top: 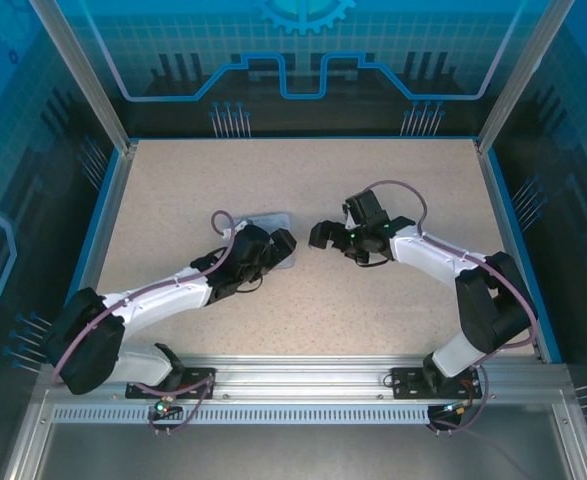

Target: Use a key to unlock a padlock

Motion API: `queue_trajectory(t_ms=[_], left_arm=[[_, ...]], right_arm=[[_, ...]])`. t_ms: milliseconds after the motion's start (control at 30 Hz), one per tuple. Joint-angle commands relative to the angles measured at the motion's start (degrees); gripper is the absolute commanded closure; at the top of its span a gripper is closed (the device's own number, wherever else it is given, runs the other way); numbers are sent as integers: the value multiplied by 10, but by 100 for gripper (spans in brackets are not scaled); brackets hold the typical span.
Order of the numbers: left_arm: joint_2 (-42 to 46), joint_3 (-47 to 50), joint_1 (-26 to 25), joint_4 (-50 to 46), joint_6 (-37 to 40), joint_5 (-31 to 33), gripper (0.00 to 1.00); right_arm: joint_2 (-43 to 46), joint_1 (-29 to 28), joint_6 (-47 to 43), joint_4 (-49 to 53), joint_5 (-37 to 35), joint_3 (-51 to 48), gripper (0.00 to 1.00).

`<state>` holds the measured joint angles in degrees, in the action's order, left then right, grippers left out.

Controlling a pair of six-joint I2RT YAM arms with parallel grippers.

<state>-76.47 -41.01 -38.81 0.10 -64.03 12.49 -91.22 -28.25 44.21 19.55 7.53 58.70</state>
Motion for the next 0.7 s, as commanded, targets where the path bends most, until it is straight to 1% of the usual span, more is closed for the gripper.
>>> queue_trajectory(t_ms=[0,33,133,267,333,433,500,533,667], left_arm=[[37,3,1,19,29,-45,1],[49,10,2,19,28,-49,1],[97,32,1,8,22,-48,1],[153,31,5,-38,35,-25,1],[168,22,18,-68,40,-23,1],[181,9,47,-101,52,-30,1],[187,6,66,-109,54,-38,1],[188,5,76,-111,55,-45,1],[191,5,98,-116,54,-56,1]], right_arm=[[-23,-7,-63,54,-49,44,5],[-31,-7,-76,64,-58,53,7],[-64,-13,-122,89,-75,88,17],[-121,-21,-162,116,-84,142,41],[-146,-27,-174,124,-84,163,49],[-179,-38,-184,137,-91,194,53],[-195,-45,-188,143,-97,210,55],[-204,-48,-189,146,-96,218,57],[-230,-57,-187,152,-96,235,58]])
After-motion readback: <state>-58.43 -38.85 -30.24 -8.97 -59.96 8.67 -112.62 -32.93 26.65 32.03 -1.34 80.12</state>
